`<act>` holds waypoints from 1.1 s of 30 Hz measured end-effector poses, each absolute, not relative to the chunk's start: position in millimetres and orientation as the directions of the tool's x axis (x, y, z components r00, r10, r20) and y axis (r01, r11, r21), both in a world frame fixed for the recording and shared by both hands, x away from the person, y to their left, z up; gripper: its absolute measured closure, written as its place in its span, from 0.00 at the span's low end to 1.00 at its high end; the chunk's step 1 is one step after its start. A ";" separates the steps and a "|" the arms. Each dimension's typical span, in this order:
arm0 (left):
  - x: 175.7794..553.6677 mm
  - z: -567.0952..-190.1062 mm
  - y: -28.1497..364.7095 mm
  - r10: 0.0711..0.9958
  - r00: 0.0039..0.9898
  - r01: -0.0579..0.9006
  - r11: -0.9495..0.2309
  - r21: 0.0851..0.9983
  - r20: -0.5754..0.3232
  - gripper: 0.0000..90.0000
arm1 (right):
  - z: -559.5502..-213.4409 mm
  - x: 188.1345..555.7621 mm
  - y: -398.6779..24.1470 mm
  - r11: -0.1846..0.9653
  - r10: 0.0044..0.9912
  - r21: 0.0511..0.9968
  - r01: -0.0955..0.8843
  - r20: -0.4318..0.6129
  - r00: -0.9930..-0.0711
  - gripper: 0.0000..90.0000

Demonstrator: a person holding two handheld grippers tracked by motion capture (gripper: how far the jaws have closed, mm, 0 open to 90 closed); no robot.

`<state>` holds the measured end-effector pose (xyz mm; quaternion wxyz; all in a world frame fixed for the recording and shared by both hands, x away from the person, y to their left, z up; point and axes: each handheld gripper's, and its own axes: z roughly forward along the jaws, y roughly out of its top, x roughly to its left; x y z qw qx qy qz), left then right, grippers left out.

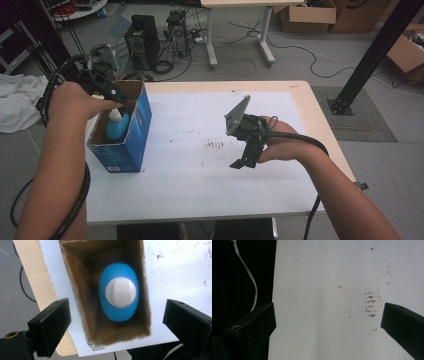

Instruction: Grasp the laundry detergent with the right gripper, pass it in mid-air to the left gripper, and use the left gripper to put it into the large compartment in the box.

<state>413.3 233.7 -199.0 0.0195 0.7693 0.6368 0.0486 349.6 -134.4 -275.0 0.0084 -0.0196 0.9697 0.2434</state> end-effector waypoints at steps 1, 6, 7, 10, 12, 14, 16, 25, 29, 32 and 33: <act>413.2 -198.2 233.0 0.981 0.187 0.977 -0.191 0.095 0.050 0.09 | -275.0 349.8 -134.6 0.881 -0.034 0.471 -0.042 -0.025 -0.999 0.00; 412.8 -195.6 226.6 0.974 0.222 0.969 -0.225 0.098 0.045 0.04 | -273.9 350.2 -136.0 0.884 -0.027 0.466 -0.035 -0.022 -0.999 0.00; 412.7 -195.5 224.4 0.972 0.233 0.967 -0.236 0.098 0.044 0.03 | -273.7 350.5 -136.2 0.885 -0.025 0.464 -0.032 -0.021 -0.999 0.00; 412.9 -193.8 217.6 0.962 0.267 0.958 -0.271 0.098 0.046 0.00 | -273.2 351.3 -136.7 0.888 -0.024 0.460 -0.030 -0.020 -1.000 0.00; 413.0 -191.8 212.9 0.956 0.291 0.950 -0.294 0.106 0.043 0.00 | -272.8 351.9 -137.1 0.888 -0.022 0.460 -0.028 -0.018 -1.000 0.00; 413.3 -190.2 208.0 0.948 0.314 0.942 -0.317 0.107 0.044 0.00 | -272.8 352.5 -137.9 0.889 -0.020 0.457 -0.025 -0.017 -1.000 0.00; 413.5 -188.3 202.8 0.936 0.348 0.930 -0.351 0.106 0.044 0.00 | -272.9 353.0 -138.9 0.891 -0.014 0.454 -0.020 -0.015 -1.000 0.00; 413.2 -181.0 179.4 0.850 0.526 0.848 -0.521 0.099 -0.034 0.00 | -271.0 358.6 -142.8 0.901 0.000 0.434 -0.002 -0.007 -1.000 0.00; 409.4 -180.5 165.1 0.764 0.643 0.765 -0.637 0.095 -0.049 0.00 | -268.3 362.0 -143.7 0.912 0.006 0.411 0.004 -0.004 -1.000 0.00; 406.5 -181.4 154.4 0.692 0.720 0.694 -0.715 0.085 -0.061 0.00 | -264.5 364.5 -144.5 0.919 0.012 0.393 0.009 -0.003 -1.000 0.00; 405.9 -182.1 150.7 0.665 0.744 0.669 -0.740 0.076 -0.073 0.00 | -263.1 365.2 -144.8 0.921 0.014 0.389 0.012 -0.005 -1.000 0.00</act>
